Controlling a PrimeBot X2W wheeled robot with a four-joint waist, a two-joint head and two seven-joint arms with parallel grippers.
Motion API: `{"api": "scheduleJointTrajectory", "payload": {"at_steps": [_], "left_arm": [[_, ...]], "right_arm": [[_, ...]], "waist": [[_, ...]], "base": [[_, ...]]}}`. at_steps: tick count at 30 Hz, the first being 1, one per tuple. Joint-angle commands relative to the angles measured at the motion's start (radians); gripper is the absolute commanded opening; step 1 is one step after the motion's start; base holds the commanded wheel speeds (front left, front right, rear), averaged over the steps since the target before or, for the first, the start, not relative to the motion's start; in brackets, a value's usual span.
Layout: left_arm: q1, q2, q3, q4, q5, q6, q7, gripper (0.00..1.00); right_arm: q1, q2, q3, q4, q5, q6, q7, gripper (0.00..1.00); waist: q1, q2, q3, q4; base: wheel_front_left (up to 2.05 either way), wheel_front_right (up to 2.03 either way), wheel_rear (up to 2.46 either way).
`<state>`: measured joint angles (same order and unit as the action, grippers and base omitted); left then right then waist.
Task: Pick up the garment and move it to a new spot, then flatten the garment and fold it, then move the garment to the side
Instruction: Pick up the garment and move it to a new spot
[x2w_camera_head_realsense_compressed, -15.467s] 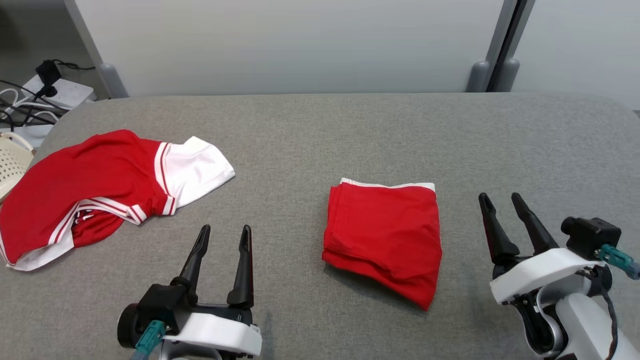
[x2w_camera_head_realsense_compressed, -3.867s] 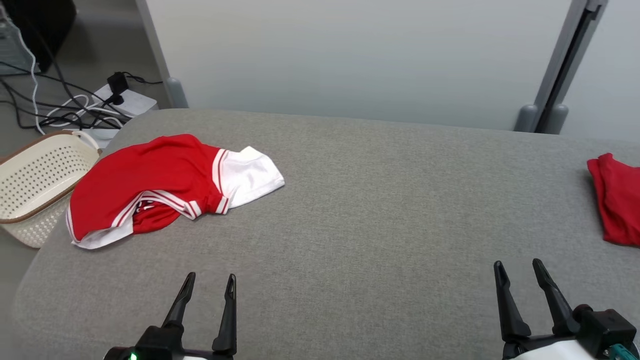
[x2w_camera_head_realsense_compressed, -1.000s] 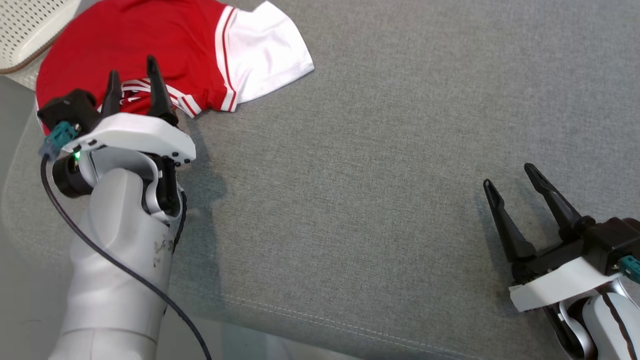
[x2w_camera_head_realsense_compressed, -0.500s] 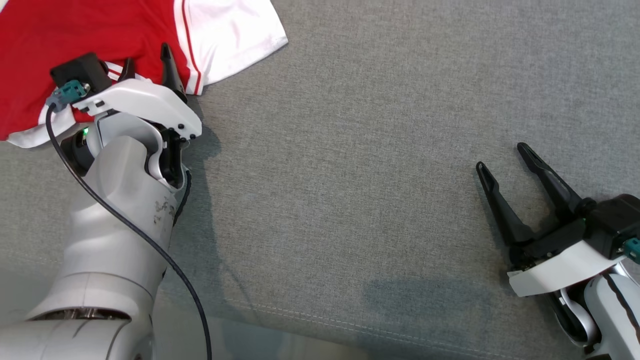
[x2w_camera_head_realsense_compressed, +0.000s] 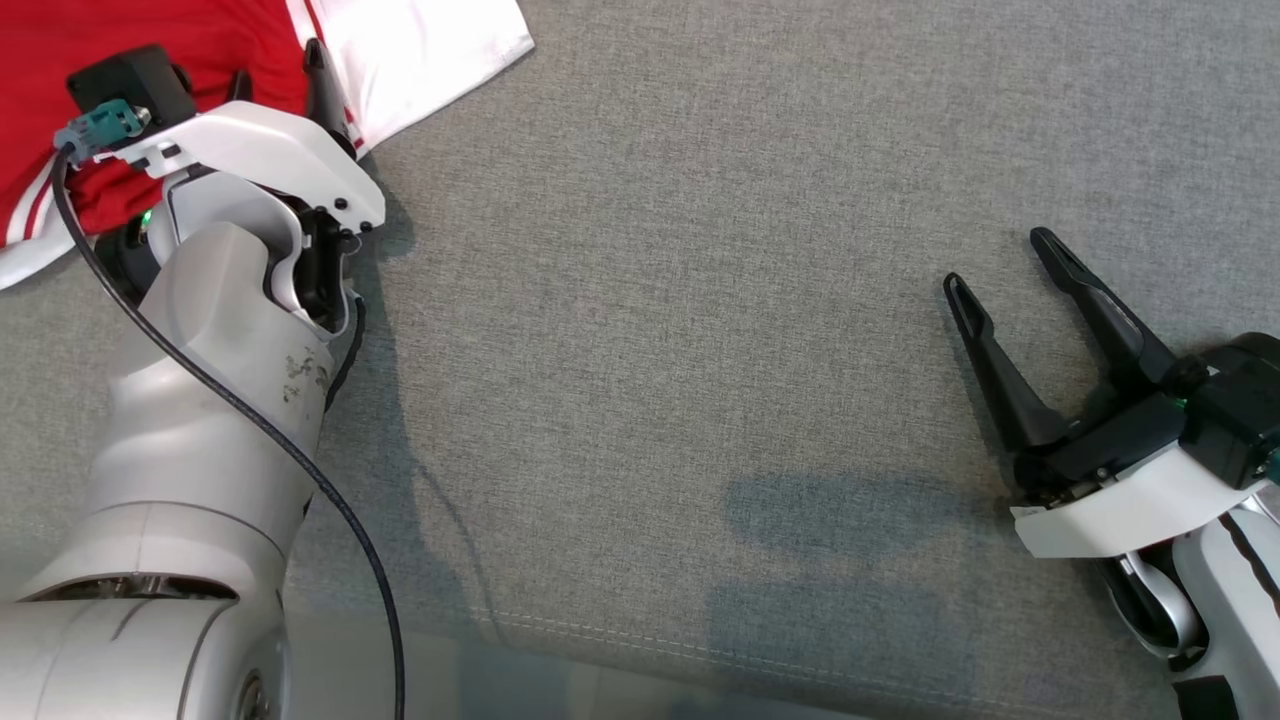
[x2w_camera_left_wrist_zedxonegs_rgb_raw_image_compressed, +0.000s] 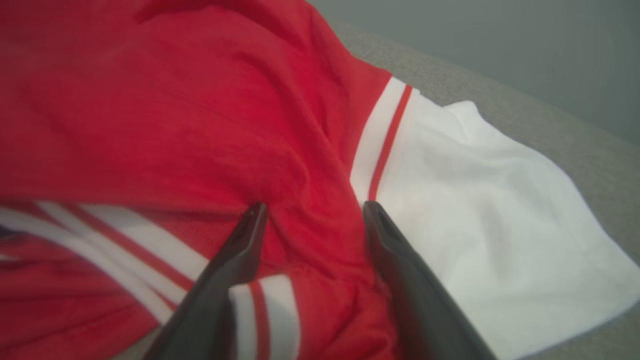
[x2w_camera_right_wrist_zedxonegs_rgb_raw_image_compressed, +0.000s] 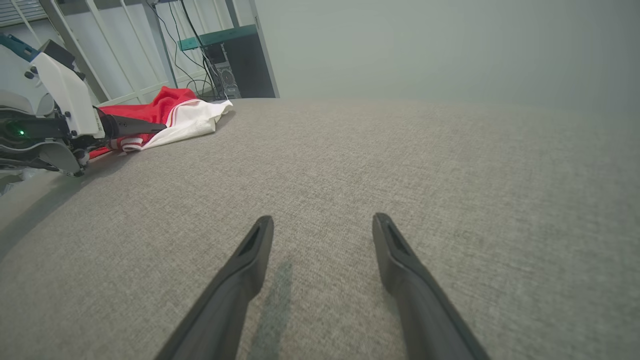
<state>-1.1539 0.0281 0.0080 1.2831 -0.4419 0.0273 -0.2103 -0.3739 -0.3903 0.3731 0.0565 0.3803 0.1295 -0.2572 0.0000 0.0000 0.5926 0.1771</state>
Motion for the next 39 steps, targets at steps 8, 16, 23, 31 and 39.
{"api": "scheduleJointTrajectory", "payload": {"at_steps": [8,16,23,31,39], "left_arm": [[0.012,0.056,-0.03,0.002,0.019,-0.007,-0.012,0.0],[0.042,0.076,-0.046,-0.037,0.037,-0.027,-0.049,0.0],[0.131,0.117,-0.043,-0.316,0.119,-0.003,-0.051,0.0],[0.241,0.109,-0.03,-0.524,0.195,-0.009,-0.051,0.0],[0.287,0.093,-0.046,-0.599,0.236,-0.041,-0.051,0.0]], "right_arm": [[0.014,-0.001,0.03,0.021,0.022,0.001,-0.005,1.0],[0.026,0.024,0.031,0.031,0.025,0.001,-0.005,1.0],[0.03,0.063,0.033,0.041,0.031,0.001,-0.005,1.0],[0.068,0.111,0.024,0.063,0.042,0.001,-0.005,1.0],[0.115,0.161,0.009,0.068,0.044,0.001,-0.005,1.0]], "waist": [[0.0,0.0,-0.006,-0.02],[0.0,0.0,-0.059,-0.023],[0.0,0.0,-0.129,-0.041],[0.0,0.0,-0.223,-0.074],[0.0,0.0,-0.325,-0.142]], "base": [[0.0,0.0,0.0],[0.0,0.0,0.0],[0.0,0.0,0.0],[0.0,0.0,0.0],[0.0,0.0,0.0]]}}
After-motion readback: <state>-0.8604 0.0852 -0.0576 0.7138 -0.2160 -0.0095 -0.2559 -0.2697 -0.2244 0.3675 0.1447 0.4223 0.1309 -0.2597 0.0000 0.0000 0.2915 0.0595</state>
